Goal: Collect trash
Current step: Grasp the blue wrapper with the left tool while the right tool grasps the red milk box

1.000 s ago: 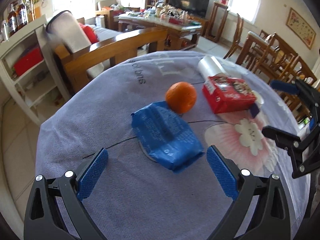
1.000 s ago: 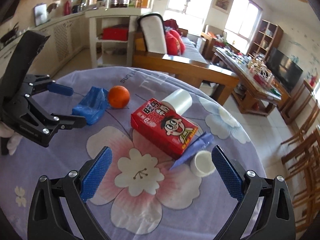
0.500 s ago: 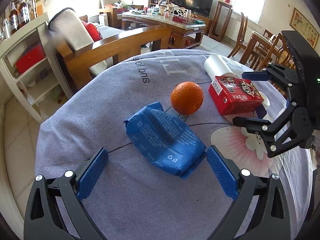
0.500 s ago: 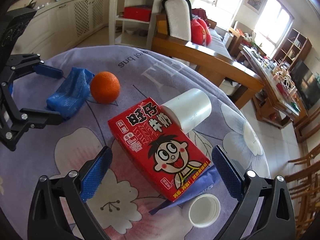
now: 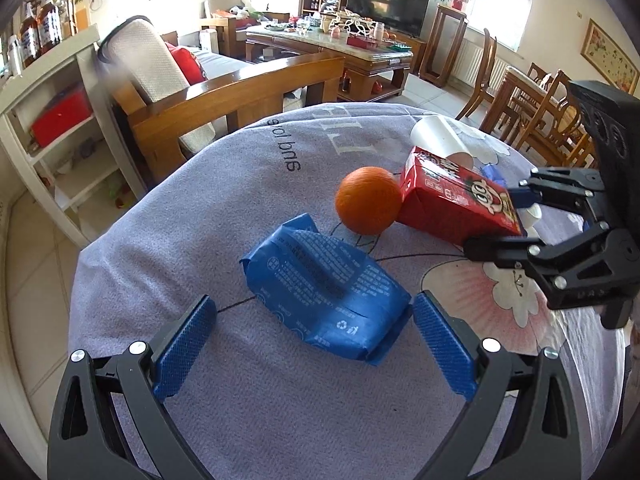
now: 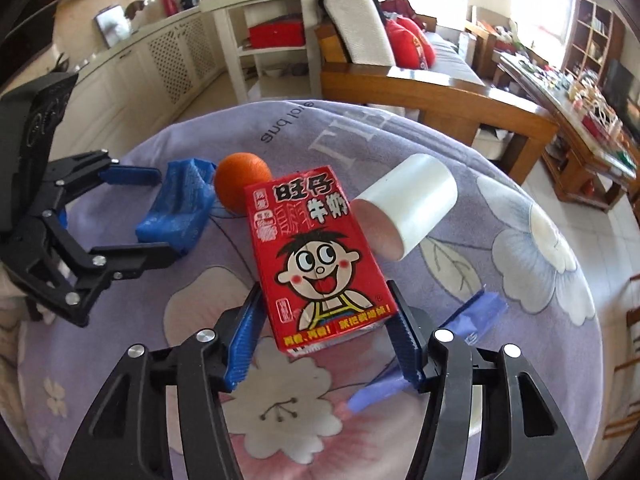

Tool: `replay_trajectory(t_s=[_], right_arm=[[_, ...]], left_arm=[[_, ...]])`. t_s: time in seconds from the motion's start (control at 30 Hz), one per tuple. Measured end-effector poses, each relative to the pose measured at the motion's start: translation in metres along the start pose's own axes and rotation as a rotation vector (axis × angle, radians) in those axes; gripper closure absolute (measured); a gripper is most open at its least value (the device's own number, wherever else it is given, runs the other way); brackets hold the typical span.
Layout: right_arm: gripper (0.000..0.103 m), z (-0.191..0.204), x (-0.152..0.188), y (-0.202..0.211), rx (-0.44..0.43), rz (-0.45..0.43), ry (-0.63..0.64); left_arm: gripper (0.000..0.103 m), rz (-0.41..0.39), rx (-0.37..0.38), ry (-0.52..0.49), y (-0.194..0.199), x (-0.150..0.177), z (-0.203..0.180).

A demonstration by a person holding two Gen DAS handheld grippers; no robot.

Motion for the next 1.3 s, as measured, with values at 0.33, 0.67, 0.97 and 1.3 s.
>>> replay_trajectory(t_s=[0.33,0.67,0.97,1.3], right_arm=[[0.050,0.015,0.009,0.000,0.011,-0.040,-0.077],[0.026,0.021,-0.001,0.000,0.086,-0.077,-0.051],[0.052,0.028,-0.006,-0.001,0.045,-0.096,-0.068],[0.052,0.044,0.028,0.037,-0.006,-0.192,-0.201]], left_arm=[[0.007,-0.024,0.050,0.029,0.003,-0.001,0.006],[0.027,-0.053,0.048,0.076,0.004,-0.006,0.016],[0.076,-0.064,0.120,0.120,0.004,-0.007,0.028],[0.099,-0.112,0.216,-0.011,0.014,-0.002,0.008]])
Point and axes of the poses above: each gripper's, at about its wrist camera, not at the fingertips, and y roughly against the way its jaws point, z to its left, x to its underside, the point moved 2 cm from there along -y, roughly the way its jaws point, and after that the axes turned 15 degrees about z, right-handed, at the moved point
